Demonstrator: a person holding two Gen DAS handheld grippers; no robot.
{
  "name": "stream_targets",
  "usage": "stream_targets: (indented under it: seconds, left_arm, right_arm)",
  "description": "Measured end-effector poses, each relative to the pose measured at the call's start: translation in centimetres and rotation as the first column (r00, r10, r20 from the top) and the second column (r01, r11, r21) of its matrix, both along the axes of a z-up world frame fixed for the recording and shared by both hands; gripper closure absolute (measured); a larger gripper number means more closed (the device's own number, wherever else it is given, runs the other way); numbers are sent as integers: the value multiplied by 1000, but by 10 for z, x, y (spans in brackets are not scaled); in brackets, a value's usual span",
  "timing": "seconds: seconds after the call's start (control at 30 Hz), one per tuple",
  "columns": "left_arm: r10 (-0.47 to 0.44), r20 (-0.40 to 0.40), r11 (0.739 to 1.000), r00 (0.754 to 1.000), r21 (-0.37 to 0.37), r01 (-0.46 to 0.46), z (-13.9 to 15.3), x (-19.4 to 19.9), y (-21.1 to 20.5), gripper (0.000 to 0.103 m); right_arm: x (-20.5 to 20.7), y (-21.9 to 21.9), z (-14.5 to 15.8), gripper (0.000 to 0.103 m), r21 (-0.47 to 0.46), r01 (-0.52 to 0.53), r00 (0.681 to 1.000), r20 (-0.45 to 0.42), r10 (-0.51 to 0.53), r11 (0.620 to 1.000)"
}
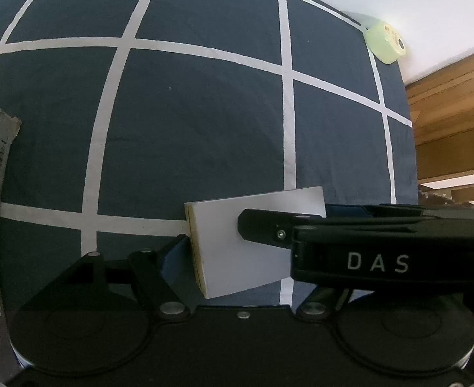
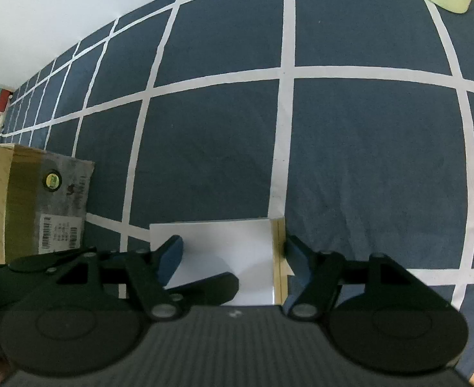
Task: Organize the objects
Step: 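Grasp the small white box with the left gripper, then lift the white box with the left gripper and carry it over the cardboard box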
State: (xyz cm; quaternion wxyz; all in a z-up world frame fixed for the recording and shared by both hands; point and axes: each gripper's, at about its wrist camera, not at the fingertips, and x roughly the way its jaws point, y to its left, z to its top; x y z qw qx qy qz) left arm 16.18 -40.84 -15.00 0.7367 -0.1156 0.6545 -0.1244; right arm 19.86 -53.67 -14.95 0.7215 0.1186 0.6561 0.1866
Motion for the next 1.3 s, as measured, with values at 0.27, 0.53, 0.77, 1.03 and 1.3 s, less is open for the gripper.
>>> stream_targets:
  seconds: [0.27, 0.53, 0.77, 1.03, 1.3]
  left_arm:
    - [-20, -1, 1000, 1000, 22, 20, 6, -3, -4, 31]
    - [-41, 27, 998, 999, 42, 39, 25, -16, -3, 31]
    - [-50, 55, 997, 997, 55, 47, 43, -33, 2, 32]
    - [-54, 94, 997, 994, 68, 47, 64, -59, 17, 33]
    - [-53, 131, 996, 990, 73, 43, 87, -80, 40, 33]
  right_arm:
    - [-7, -4, 3, 37, 16, 22, 1000, 3, -22, 1000]
    - [-21, -5, 21, 38, 29, 35, 999, 25, -35, 999]
    - [-40, -6, 38, 42, 36, 47, 997, 55, -49, 998]
    - [-67, 6, 59, 42, 49, 52, 994, 92, -56, 997]
    - [-89, 26, 81, 42, 59, 48, 990, 128, -55, 997]
